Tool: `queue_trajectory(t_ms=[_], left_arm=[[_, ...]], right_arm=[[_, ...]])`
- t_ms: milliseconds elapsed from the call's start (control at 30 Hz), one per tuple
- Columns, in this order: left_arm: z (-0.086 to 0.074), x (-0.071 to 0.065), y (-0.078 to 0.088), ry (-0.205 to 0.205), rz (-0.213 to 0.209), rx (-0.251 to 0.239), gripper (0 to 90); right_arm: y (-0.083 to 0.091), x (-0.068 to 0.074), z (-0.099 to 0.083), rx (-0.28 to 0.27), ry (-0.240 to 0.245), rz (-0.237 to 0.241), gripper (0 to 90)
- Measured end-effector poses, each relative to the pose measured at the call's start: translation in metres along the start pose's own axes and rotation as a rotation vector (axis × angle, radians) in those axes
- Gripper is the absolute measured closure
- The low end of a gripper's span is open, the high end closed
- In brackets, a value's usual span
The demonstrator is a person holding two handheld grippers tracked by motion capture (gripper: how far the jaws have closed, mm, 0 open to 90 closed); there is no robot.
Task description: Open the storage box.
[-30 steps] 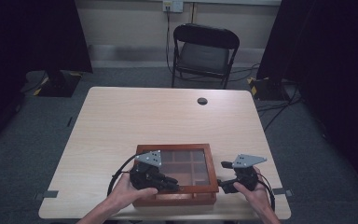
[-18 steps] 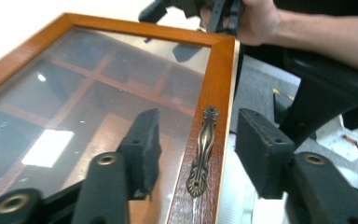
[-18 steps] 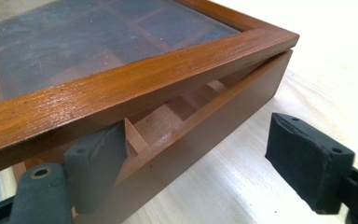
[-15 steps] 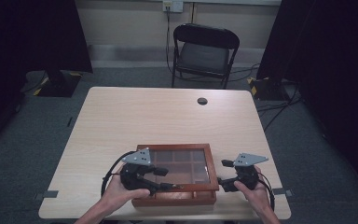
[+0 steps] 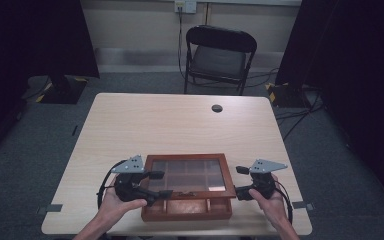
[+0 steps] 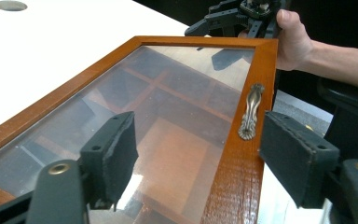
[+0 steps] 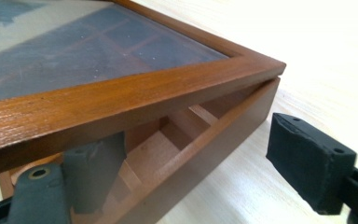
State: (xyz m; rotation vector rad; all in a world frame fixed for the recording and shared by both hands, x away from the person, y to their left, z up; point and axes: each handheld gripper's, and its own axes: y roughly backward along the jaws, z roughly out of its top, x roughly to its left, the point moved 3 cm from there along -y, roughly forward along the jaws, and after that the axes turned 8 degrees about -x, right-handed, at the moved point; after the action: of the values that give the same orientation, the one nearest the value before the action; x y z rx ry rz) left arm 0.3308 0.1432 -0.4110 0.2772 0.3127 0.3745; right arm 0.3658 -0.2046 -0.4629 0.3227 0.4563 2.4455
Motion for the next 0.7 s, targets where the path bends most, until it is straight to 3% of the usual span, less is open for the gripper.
queue_trajectory(t_ms=[300, 500, 700], left_arm=[[0.003, 0.002, 0.01, 0.0, 0.014, -0.034, 20.4], [0.009, -0.001, 0.012, -0.019, 0.022, -0.046, 17.3], [0.009, 0.0, 0.014, -0.026, 0.032, -0.044, 17.3]], right_arm=[[-0.002, 0.003, 0.01, -0.044, -0.044, -0.001, 20.4], [-0.005, 0.005, 0.017, -0.055, -0.039, 0.007, 19.9], [-0.006, 0.004, 0.024, -0.065, -0.058, -0.016, 21.4]])
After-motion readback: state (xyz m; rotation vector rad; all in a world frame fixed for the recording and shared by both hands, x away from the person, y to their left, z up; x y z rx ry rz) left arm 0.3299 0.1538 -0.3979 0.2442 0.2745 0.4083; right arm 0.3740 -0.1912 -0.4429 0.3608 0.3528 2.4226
